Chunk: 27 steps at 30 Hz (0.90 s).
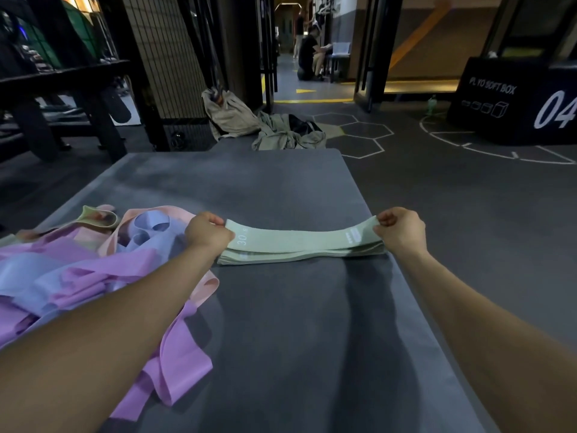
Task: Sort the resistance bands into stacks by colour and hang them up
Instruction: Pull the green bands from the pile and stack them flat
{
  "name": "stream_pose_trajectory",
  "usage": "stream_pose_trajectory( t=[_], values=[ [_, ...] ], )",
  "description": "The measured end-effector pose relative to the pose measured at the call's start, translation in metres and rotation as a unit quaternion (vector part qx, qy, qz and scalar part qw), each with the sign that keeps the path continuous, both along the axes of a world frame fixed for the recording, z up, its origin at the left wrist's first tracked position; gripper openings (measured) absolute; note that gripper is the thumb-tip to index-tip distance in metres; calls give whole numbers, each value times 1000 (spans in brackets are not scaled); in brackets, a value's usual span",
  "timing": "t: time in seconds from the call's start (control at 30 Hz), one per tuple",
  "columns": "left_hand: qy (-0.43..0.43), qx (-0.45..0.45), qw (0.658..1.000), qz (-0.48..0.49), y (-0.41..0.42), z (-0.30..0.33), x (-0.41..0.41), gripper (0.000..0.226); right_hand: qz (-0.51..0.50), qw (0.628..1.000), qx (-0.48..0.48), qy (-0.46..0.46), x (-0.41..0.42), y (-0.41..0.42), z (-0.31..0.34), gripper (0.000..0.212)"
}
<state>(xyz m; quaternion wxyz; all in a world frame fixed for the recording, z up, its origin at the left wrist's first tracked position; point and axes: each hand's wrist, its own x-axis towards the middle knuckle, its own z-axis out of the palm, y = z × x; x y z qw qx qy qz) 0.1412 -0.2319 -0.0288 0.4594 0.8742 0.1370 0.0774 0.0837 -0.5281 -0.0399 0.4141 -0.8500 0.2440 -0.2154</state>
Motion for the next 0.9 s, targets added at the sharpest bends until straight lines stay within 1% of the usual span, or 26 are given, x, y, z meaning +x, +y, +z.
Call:
stream_pose_trajectory(
  t=[0.13,0.37,0.53,0.67,0.9],
  values=[
    [22,35,999,-8,1,-4,0,26,-1,999,-41,12,3,0,-4,21],
    [2,66,997,-33,7,-9,0,23,21,994,-106,32,5,6,-6,22],
    [-3,61,997,-38,11,-13,3,23,24,992,-118,33,2,8,-5,24],
    [4,78,996,-42,10,-15,5,28,29,993,-106,45,5,13,-7,28],
    [-2,117,991,-66,9,-21,10,33,42,989,-134,45,6,17,-7,27]
  ],
)
